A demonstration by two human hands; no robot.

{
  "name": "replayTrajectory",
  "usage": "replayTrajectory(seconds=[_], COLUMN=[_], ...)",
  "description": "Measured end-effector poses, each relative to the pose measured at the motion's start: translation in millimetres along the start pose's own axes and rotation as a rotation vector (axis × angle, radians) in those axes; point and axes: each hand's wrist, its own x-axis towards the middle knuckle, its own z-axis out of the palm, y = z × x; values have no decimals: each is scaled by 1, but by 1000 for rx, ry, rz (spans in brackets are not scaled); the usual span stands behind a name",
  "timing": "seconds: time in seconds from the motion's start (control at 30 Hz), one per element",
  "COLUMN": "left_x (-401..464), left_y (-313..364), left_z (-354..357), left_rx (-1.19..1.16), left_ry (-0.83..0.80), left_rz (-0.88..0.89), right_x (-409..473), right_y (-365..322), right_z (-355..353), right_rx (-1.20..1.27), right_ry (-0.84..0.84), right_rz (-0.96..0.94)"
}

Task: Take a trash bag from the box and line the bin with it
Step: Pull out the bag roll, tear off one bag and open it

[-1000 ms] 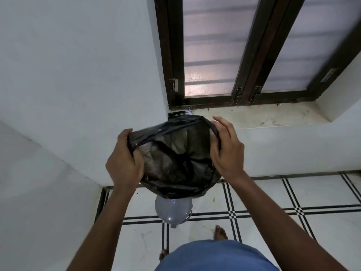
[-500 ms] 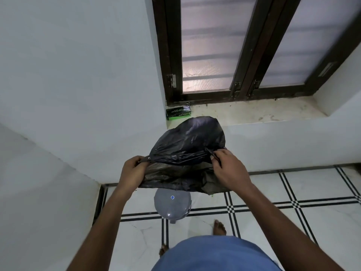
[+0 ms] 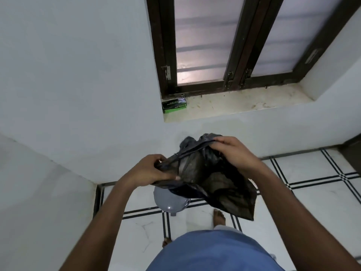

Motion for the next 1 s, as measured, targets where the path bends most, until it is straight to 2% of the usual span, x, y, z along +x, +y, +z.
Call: replayTrajectory(seconds=[0.03, 0.1, 0.17, 0.27, 0.37, 0.5, 0.6, 0.67, 0.77, 0.87, 1.0], left_x=[2, 2, 0, -11, -20, -26, -30, -30, -27, -21, -13], left_y=[-6, -16, -24, -31, -36, -36, -24, -17, -7, 0, 15], left_z=[1, 1, -2, -14, -24, -21, -7, 1, 17, 32, 44], left_rx=[147, 293, 229, -28, -407, -842, -1047, -1050, -970, -1034, -1007], left_ry=[-67, -123, -115, -214, -317, -211, -86, -63, -34, 61, 37], left_rz=[-33, -94, -147, -222, -245, -145, -73, -62, -61, -49, -44], right_x=[-2, -9, -13, -23, -31, -32, -27, -19, -6, 3, 2], right_y=[-2, 0, 9, 19, 22, 22, 20, 25, 35, 38, 31], right_z=[-6, -20, -34, -46, -56, -67, -77, -80, -83, -87, -99], right_rx=[132, 174, 67, -86, -41, 133, 243, 297, 348, 396, 401], right_ry=[-23, -87, -141, -212, -289, -363, -381, -303, -92, 119, 186], right_rz=[68, 136, 169, 237, 268, 209, 168, 150, 154, 137, 115])
